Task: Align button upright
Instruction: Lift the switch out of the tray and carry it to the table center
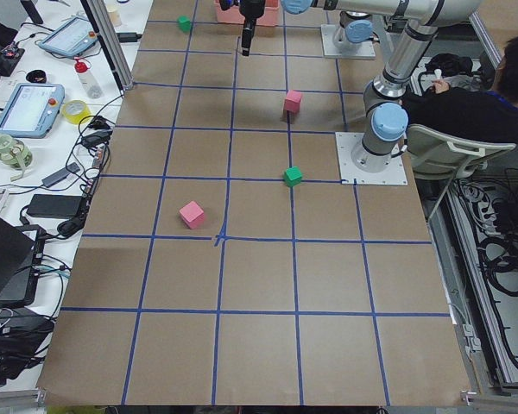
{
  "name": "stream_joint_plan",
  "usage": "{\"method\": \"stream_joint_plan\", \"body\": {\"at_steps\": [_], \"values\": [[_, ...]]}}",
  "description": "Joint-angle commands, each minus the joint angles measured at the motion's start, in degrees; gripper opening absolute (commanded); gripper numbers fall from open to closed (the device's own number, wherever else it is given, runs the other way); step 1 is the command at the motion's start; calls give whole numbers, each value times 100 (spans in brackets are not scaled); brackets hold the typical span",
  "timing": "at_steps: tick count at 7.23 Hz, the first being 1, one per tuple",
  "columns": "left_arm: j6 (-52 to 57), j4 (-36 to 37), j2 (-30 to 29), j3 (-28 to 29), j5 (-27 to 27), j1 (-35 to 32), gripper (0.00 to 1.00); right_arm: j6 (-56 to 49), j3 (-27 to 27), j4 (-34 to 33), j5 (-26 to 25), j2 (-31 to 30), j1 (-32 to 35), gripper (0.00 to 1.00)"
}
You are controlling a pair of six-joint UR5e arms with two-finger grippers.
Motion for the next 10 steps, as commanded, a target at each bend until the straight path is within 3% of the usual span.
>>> {"method": "stream_joint_plan", "body": {"at_steps": [1, 3, 4, 6, 8, 10], "values": [[0, 0, -6, 0, 0, 0, 100, 1953, 133, -486, -11, 408, 963, 0], [0, 0, 3, 0, -9, 0, 100, 3318, 484, -1570, -196, 810, 1983, 0], [0, 0, 3, 0, -9, 0, 100, 3377, 494, -1690, -449, 1066, 2388, 0], [0, 0, -6, 0, -9, 0, 100, 3369, 477, -2443, -540, 1690, 2602, 0], [0, 0, 2, 0, -9, 0, 100, 2644, 494, -2482, -592, 1762, 2638, 0], [0, 0, -6, 0, -9, 0, 100, 2683, 608, -2482, -592, 1771, 2629, 0]]}}
